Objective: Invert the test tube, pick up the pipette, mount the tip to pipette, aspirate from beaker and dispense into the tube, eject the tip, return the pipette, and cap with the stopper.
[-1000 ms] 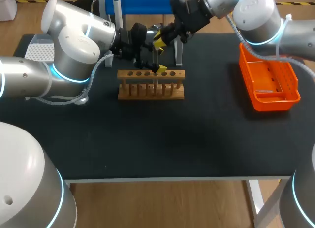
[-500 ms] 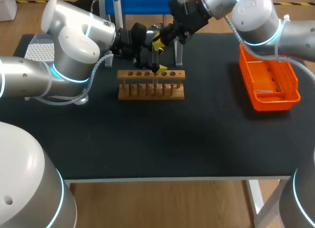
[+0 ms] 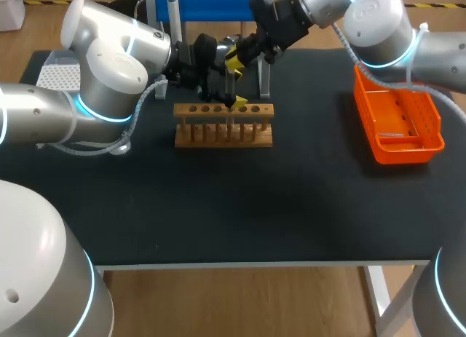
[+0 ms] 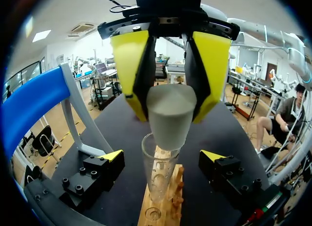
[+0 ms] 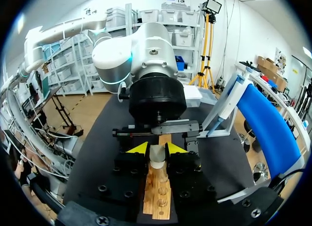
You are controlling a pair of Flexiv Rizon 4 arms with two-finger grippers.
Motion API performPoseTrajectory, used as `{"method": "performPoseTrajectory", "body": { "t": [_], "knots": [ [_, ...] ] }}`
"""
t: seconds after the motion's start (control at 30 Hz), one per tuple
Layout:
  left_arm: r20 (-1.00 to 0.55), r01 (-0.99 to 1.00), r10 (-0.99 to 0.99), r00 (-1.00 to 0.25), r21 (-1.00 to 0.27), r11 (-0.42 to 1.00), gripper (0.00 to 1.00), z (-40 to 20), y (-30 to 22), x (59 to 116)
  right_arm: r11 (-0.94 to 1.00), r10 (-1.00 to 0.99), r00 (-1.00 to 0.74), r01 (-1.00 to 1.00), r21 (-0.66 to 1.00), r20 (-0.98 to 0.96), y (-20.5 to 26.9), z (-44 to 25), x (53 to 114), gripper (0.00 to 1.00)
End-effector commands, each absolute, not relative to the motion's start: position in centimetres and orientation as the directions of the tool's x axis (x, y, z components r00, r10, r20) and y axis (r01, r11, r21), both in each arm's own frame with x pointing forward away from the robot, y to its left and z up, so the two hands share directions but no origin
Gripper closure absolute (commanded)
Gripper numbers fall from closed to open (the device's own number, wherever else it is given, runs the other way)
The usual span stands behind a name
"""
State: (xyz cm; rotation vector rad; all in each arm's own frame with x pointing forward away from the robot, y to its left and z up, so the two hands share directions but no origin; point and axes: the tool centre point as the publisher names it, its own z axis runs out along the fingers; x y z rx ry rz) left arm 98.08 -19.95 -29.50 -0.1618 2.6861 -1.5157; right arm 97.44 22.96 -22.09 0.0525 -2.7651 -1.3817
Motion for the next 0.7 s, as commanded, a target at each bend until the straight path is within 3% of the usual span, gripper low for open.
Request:
{"method": "performPoseTrajectory", "body": {
  "t": [0.03,0.7],
  "knots": [
    [0.008,-0.066,-0.114,-0.993,-0.855,0.515,0.00,-29.4,-19.9,98.2,0.602,-0.056,-0.998,-0.009,0.798,0.031,23.0,-22.0,97.5,1.00],
    [0.008,-0.066,-0.114,-0.993,-0.855,0.515,0.00,-29.4,-19.9,98.2,0.604,-0.053,-0.998,0.001,0.797,0.041,23.1,-22.9,97.3,1.00]
  ]
}}
